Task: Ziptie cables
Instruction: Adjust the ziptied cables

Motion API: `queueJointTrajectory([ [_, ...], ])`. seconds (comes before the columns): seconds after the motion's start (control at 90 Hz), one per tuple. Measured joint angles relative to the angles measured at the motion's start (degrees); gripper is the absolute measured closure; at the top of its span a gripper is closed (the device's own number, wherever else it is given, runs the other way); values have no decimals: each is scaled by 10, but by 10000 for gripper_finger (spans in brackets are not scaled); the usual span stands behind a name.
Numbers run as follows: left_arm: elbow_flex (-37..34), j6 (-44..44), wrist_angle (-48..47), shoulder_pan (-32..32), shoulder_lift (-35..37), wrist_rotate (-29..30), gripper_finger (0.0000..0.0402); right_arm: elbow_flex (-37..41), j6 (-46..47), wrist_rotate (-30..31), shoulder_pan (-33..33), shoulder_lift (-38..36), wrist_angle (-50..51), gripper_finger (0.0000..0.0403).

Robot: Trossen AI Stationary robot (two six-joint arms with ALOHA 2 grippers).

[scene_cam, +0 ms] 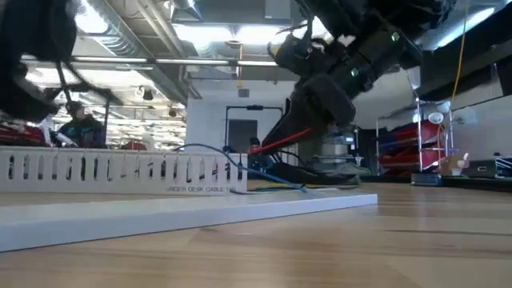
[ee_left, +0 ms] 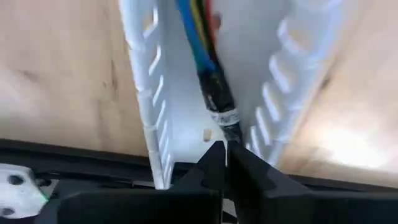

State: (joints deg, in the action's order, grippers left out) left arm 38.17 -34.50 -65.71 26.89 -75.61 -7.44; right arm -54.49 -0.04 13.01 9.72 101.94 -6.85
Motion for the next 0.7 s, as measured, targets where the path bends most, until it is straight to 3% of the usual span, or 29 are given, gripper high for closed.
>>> queueJointTrajectory([
  [0.2,7,-1,77,2,20,70,400,-18,7,-21,0,-45,102,150],
  [0.467,17,21,112,-23,23,77,396,-19,29,-16,0,-98,205,150],
  [0.7,17,30,135,-74,23,108,330,-19,30,-6,0,-109,202,150],
])
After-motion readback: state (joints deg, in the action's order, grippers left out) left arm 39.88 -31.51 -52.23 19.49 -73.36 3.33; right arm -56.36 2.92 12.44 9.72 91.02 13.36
